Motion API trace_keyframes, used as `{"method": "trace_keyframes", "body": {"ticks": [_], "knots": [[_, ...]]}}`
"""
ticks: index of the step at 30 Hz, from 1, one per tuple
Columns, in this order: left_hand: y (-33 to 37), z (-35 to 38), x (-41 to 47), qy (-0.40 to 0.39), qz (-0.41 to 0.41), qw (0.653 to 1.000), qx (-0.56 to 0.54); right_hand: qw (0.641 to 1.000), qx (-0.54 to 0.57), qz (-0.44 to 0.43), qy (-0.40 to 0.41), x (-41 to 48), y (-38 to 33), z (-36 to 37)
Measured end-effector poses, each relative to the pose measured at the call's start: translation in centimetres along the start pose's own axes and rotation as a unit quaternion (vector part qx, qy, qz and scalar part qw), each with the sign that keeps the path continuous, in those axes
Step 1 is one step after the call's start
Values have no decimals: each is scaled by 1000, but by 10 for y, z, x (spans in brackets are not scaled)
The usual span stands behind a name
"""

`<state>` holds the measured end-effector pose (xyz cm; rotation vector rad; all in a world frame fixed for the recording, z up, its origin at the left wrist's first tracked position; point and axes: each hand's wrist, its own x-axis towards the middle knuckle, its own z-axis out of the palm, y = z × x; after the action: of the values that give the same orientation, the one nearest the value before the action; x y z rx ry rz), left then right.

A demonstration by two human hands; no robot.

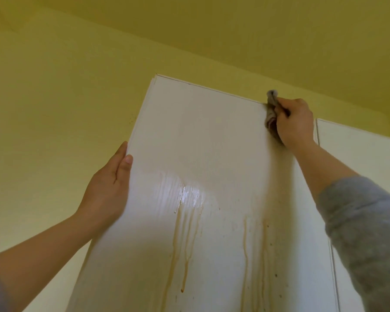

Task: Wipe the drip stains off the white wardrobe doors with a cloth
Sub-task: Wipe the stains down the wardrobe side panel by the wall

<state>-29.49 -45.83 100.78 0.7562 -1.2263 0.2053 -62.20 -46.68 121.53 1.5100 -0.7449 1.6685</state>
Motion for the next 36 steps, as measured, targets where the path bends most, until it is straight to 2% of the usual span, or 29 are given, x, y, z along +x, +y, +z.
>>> {"method": "trace_keyframes", "body": {"ticks": [3,6,10,12,15,19,23,32,36], "knots": [[-1,0,1,0,5,1000,1,998,27,-55,-11,-44,2,0],[1,0,2,0,5,1000,-1,996,57,-61,1,-116,1,-6],[3,0,-1,-4,0,1000,8,995,65,-71,-34,-168,-3,-21],[3,-1,-3,-3,3,1000,14,997,75,-35,0,-150,-4,-26],[3,-1,-4,-4,6,1000,20,995,26,38,87,-88,9,-29],[3,-1,-2,-2,7,1000,20,994,-60,77,42,-15,45,-24],[2,-1,-1,0,5,1000,20,996,-48,75,28,-3,59,-19],[2,0,2,0,2,1000,19,999,42,17,13,-136,44,-38],[6,2,-1,-5,-14,1000,15,996,83,-4,-40,-202,16,-42]]}}
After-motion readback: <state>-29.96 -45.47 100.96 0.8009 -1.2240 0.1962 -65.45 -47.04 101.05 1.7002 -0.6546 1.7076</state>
